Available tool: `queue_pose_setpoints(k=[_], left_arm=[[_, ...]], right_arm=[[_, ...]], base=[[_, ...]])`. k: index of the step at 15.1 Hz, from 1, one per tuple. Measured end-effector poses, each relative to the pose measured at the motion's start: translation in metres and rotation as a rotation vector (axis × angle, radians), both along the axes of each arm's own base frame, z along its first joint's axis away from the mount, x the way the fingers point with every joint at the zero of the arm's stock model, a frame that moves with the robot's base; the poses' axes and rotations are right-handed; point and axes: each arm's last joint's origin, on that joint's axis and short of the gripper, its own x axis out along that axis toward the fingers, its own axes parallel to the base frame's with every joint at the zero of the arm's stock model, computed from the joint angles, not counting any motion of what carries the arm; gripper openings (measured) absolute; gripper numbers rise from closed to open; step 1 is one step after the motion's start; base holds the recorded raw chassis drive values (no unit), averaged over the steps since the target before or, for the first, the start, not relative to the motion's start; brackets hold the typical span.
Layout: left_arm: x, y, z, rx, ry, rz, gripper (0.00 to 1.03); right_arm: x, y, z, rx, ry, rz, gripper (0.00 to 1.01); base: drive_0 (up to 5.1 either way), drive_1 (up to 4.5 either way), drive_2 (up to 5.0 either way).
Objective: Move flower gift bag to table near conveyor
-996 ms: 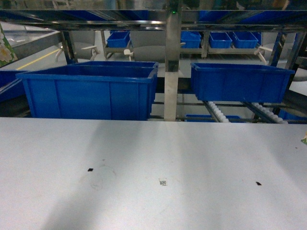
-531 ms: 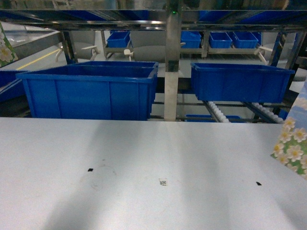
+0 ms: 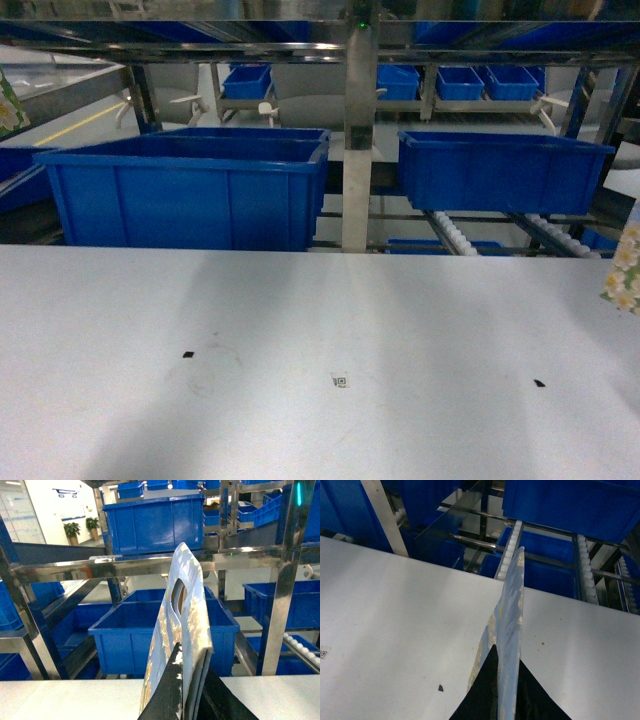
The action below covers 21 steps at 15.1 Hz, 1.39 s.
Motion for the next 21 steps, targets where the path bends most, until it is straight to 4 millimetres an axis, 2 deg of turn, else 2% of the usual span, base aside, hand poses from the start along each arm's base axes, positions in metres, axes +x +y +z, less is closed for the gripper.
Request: queue_pose_setpoints(k=[3,7,8,12,17,21], left_arm=[[0.000,0.000,0.000,0.000,0.000,-0.002,0.02],[0.000,0.000,0.000,0.000,0.000,-0.001,0.02],[0.000,0.000,0.000,0.000,0.000,-0.002,0.02],[0.000,0.000,0.000,0.000,0.000,-0.002,0.02],[0.000,0.000,0.000,0.000,0.000,-0.001,0.02],[0.000,0.000,0.000,0.000,0.000,-0.002,0.02]], right_arm=[[0.003,0.018,-0.005,-0.012,-0.017,0.088,0.03],[0.009,0.013,-0.039,0.013,0.123,0.080,0.03],[0.010,0.013,-0.042,0.022,0.148,0.078,0.03],[0.012,0.022,-0.043,0.030,0.136,0.109,0.03],[0.027,0.017,-0.067,0.017,0.177,0.116,0.03],[0.032,0.021,-0.066,-0.005,0.130,0.119,0.03]], base=[[0.0,0.00,0.0],[0.0,0.00,0.0],[0.0,0.00,0.0],[0.0,0.00,0.0],[0.0,0.00,0.0],[0.0,0.00,0.0]])
